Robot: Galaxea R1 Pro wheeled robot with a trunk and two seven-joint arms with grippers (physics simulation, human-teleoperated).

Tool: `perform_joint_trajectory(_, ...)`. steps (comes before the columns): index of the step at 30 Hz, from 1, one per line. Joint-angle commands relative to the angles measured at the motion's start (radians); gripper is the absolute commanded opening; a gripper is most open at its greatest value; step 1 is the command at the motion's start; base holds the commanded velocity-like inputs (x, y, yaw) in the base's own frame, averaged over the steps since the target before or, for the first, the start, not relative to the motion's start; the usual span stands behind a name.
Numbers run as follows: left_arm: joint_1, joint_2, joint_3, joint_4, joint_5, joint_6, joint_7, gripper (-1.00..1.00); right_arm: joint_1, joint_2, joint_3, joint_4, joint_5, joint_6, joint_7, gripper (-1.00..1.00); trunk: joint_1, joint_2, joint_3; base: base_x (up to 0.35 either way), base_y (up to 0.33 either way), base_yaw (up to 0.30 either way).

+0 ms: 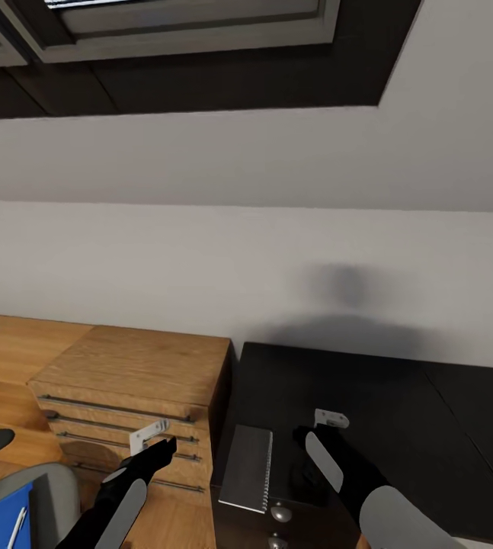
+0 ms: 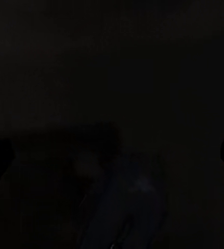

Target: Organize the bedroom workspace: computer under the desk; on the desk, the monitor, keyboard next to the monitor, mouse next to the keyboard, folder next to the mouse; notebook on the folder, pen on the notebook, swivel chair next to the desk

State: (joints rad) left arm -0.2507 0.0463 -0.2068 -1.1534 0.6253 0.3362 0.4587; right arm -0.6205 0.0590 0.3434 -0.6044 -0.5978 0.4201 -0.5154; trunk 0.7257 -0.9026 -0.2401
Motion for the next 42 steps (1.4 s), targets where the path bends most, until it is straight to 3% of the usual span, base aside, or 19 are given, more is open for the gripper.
perform_joint_trajectory(1,-0.001,0.001,-0.003,-0.002,0.008,0.001,0.009,1.0,-0.001,-0.001,0.005,-0.001,-0.008,0.002,-0.008,1.0,0.004,-0.008,-0.005,0.0,0.0,0.0)
perform_joint_trajectory(11,-0.001,0.0,-0.004,-0.002,0.009,0.0,0.009,1.0,-0.001,-0.001,0.006,-0.002,-0.007,-0.001,-0.006,1.0,0.035,-0.064,-0.031,0.0,0.0,0.0)
perform_joint_trajectory(16,-0.001,-0.004,-0.004,-0.004,0.013,0.002,0.009,1.0,-0.002,-0.027,0.003,-0.006,-0.002,-0.001,0.006,1.0,0.035,-0.064,-0.031,0.0,0.0,0.0)
perform_joint_trajectory(21,-0.001,-0.01,-0.004,-0.007,0.013,0.002,0.009,1.0,-0.004,-0.01,0.002,-0.005,-0.001,-0.002,-0.002,1.0,0.035,-0.064,-0.031,0.0,0.0,0.0)
perform_joint_trajectory(37,-0.001,-0.014,-0.003,-0.009,0.016,0.003,0.009,1.0,-0.005,-0.009,0.002,-0.002,0.0,-0.001,-0.006,1.0,0.035,-0.064,-0.031,0.0,0.0,0.0)
perform_joint_trajectory(42,-0.001,-0.013,-0.003,-0.009,0.016,0.003,0.009,1.0,-0.005,-0.009,0.001,-0.002,-0.003,0.002,-0.007,1.0,0.054,-0.099,-0.047,0.0,0.0,0.0)
